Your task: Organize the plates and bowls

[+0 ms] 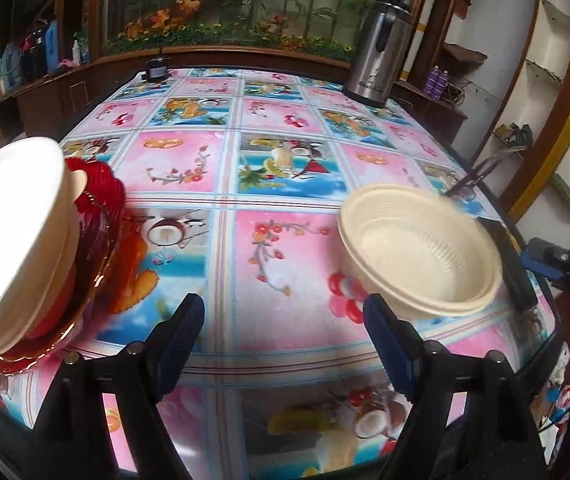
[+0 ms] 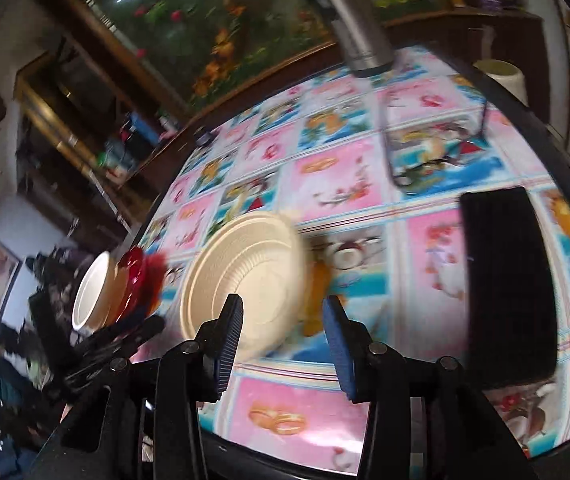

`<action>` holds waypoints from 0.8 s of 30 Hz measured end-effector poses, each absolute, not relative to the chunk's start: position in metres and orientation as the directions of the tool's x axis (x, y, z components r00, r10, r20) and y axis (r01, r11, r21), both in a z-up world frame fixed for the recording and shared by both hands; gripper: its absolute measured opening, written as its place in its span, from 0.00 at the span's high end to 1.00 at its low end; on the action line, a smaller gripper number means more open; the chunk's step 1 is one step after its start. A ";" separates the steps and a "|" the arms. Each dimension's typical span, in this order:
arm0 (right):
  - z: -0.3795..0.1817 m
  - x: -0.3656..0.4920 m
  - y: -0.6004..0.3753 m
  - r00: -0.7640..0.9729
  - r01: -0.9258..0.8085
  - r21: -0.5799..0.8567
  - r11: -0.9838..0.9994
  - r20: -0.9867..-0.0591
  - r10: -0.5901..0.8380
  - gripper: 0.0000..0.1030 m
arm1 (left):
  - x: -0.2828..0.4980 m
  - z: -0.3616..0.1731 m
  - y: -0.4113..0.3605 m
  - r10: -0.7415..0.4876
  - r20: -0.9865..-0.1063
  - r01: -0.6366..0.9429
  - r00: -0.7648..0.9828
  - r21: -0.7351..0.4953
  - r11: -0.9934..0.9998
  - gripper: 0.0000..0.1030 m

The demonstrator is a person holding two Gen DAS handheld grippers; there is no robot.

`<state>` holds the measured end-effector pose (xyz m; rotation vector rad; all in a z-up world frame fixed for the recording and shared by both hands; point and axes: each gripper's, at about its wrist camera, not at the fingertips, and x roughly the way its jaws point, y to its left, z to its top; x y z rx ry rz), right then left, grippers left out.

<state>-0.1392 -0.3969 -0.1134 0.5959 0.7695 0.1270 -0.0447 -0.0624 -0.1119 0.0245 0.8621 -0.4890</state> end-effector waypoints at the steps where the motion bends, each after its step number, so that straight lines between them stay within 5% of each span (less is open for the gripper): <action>1: -0.117 -0.143 -0.403 0.725 0.114 0.563 0.819 -0.611 0.319 0.57 | -0.046 -0.111 -0.065 -0.415 -0.730 0.434 0.543 -0.179 0.883 0.21; 24: -0.126 -0.156 -0.404 0.744 0.091 0.538 0.838 -0.596 0.302 0.56 | -0.009 -0.096 -0.128 -0.502 -0.740 0.514 0.449 -0.245 0.822 0.22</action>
